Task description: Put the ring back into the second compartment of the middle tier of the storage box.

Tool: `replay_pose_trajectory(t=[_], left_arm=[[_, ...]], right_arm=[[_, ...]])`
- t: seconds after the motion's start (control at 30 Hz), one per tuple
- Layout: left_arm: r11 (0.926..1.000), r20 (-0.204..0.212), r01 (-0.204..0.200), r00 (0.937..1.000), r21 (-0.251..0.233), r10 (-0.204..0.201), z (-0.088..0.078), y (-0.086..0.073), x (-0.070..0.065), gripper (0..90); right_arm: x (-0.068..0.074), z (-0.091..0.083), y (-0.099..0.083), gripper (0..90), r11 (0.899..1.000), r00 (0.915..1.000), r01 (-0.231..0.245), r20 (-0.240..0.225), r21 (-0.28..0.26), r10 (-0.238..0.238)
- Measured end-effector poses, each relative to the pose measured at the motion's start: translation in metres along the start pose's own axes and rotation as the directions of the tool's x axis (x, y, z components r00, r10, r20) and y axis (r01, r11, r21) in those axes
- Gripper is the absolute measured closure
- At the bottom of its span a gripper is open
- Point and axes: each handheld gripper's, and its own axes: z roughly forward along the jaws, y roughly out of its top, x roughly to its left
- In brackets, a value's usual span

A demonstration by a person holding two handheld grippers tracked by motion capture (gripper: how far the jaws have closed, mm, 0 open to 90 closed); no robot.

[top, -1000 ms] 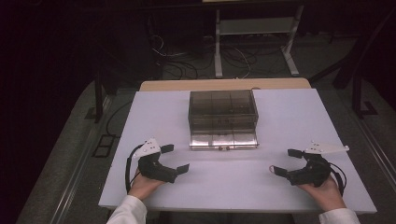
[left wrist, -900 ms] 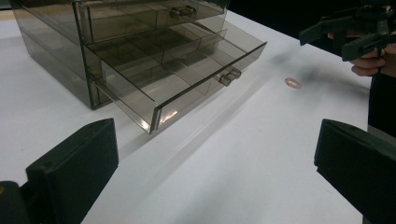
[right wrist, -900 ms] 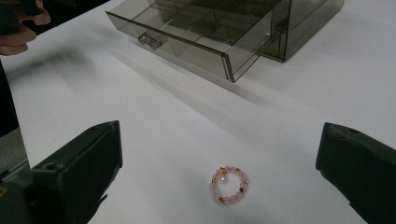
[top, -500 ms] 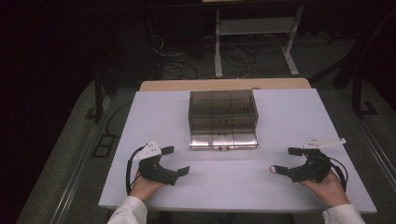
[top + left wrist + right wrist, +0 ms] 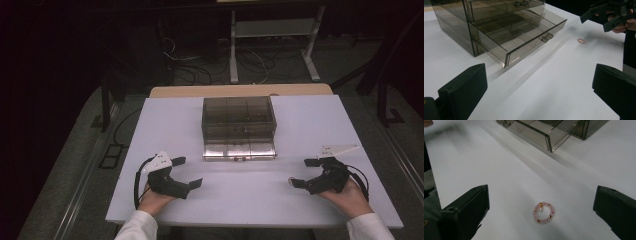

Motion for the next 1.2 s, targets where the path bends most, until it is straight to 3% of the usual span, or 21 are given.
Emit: replay_pose_trajectory(t=[0.3,0.5,0.57,0.6,0.77,0.83,0.9,1.2], left_arm=[[1.0,0.001,0.0,1.0,0.004,0.0,0.0,-0.001,0.001,0.0],[1.0,0.001,0.001,1.0,0.004,-0.001,0.0,-0.001,0.001,0.0],[1.0,0.001,0.002,1.0,0.007,-0.002,0.0,-0.001,0.002,0.0],[1.0,0.002,0.0,1.0,0.008,0.0,0.0,-0.001,0.002,0.0],[1.0,-0.002,0.002,1.0,0.005,-0.002,0.0,-0.001,0.002,0.0],[1.0,0.001,0.0,1.0,0.006,0.0,0.0,-0.001,0.002,0.0],[1.0,0.001,0.0,1.0,0.006,0.0,0.001,-0.001,0.002,0.0],[1.0,0.0,0.0,1.0,0.006,0.0,0.001,-0.001,0.002,0.0]], right_arm=[[-0.004,0.006,0.002,0.1,0.999,0.9994,0.019,-0.03,0.044,-0.018],[-0.007,0.009,0.002,0.3,0.997,0.9998,0.006,-0.022,0.073,-0.004],[-0.008,0.01,0.001,13.6,0.996,0.999,0.011,-0.043,0.085,-0.007],[-0.009,0.01,0.001,14.1,0.996,0.9984,0.015,-0.056,0.089,-0.01],[-0.01,0.015,0.001,15.1,0.993,0.9994,0.021,-0.029,0.113,-0.018],[-0.011,0.016,0.001,23.9,0.991,0.9992,0.028,-0.032,0.127,-0.024],[-0.013,0.016,0.002,24.4,0.991,0.9994,0.025,-0.028,0.131,-0.022],[-0.02,0.013,0.001,42.1,0.993,1.0,0.0,0.005,0.114,-0.001]])
